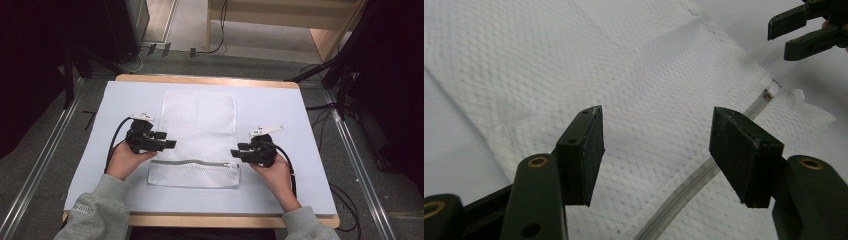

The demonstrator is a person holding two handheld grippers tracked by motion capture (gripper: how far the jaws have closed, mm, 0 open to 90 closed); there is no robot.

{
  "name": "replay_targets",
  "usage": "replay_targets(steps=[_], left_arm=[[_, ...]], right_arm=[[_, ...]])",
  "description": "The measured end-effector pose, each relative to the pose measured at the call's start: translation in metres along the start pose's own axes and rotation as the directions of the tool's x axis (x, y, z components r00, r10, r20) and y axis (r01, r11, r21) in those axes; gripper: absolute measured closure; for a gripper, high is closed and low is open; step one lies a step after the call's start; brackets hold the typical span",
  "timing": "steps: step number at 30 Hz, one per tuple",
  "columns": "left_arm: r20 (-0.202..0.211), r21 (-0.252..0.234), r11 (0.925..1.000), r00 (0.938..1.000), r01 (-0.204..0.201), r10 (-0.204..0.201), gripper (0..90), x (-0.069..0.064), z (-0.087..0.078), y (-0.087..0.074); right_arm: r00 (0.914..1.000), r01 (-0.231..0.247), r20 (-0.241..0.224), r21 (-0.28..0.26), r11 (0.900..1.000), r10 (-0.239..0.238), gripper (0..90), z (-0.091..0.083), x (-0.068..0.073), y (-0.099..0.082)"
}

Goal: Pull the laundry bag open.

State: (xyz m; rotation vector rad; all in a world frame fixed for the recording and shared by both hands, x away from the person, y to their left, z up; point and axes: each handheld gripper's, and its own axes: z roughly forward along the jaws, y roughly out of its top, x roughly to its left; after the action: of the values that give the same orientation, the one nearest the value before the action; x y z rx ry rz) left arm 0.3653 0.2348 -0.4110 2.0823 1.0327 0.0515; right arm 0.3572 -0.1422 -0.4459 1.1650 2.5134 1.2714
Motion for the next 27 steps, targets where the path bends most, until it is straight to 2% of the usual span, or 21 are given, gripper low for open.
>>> replay_targets(steps=[3,12,18,27], left_arm=[[0.012,0.003,0.9999,0.9999,-0.011,0.011,39.3,-0.007,0.003,0.000],[0.032,0.018,0.9986,0.9983,-0.049,0.049,39.3,-0.019,0.015,0.003],[0.049,0.032,0.9971,0.9965,-0.070,0.068,39.3,-0.022,0.023,0.006],[0.066,0.043,0.9955,0.9945,-0.085,0.082,39.3,-0.026,0.032,0.009]], right_arm=[[0.9999,-0.002,-0.011,-0.001,1.0000,0.002,68.4,-0.001,0.003,-0.005],[0.9994,-0.019,-0.028,0.055,0.9983,0.020,89.0,0.003,0.005,-0.012],[0.9979,-0.043,-0.044,0.109,0.9931,0.048,90.0,0.013,0.003,-0.018],[0.9965,-0.046,-0.063,0.125,0.9911,0.054,90.0,0.017,0.005,-0.022]])
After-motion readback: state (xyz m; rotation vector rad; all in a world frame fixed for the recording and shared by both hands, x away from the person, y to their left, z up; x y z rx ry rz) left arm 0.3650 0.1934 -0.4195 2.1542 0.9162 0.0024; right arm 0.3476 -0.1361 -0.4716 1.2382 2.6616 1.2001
